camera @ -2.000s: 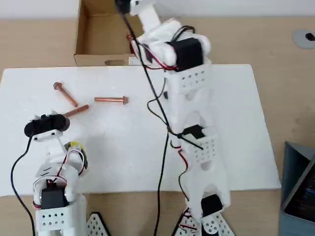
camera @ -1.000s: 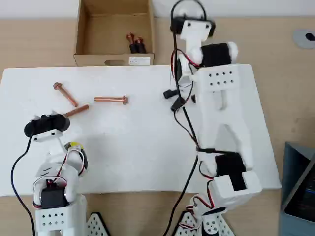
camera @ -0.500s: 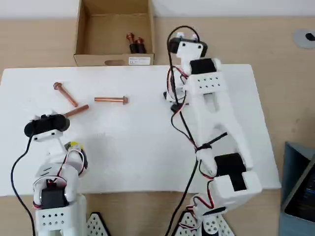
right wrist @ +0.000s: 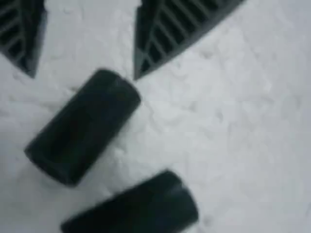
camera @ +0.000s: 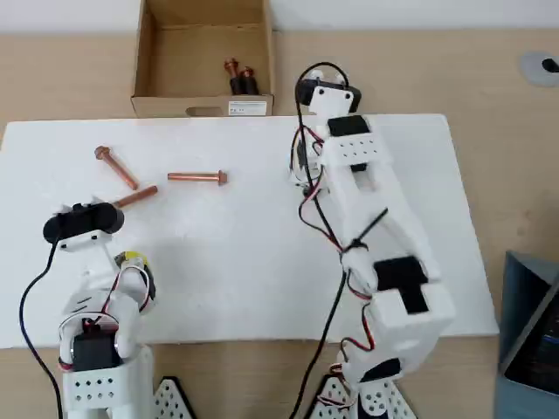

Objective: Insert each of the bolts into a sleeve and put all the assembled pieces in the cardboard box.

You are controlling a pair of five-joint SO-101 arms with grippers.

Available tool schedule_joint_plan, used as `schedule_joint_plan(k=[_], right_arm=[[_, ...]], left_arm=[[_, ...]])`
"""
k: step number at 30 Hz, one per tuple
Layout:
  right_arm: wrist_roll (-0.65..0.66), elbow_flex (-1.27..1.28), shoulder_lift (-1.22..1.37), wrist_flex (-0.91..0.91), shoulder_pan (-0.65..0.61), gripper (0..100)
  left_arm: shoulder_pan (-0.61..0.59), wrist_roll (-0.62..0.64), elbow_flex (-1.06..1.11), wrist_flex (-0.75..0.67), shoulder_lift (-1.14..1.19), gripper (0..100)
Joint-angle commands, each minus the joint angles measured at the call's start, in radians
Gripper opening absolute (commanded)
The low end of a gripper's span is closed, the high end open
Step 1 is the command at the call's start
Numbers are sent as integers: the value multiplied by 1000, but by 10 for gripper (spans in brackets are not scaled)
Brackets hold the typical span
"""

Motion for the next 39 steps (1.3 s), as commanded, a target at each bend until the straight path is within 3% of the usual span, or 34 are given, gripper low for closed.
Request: schedule_joint_plan(k=[1, 11, 22, 27, 31, 39], right_arm=[[-29, -104, 47, 21, -2, 156], [-57, -268, 206, 103, -2, 156], [-57, -283, 288, 101, -2, 150], [-57, -283, 294, 100, -2, 9], [-57, -295, 288, 103, -2, 9], [-49, -585, 237, 311, -2, 9]], left_arm=[[-2, 0, -6, 0, -4, 2], [-3, 0, -6, 0, -4, 2], [-5, 0, -6, 0, -4, 2], [-5, 0, -6, 0, -4, 2], [-2, 0, -6, 0, -4, 2], [-2, 0, -6, 0, -4, 2]])
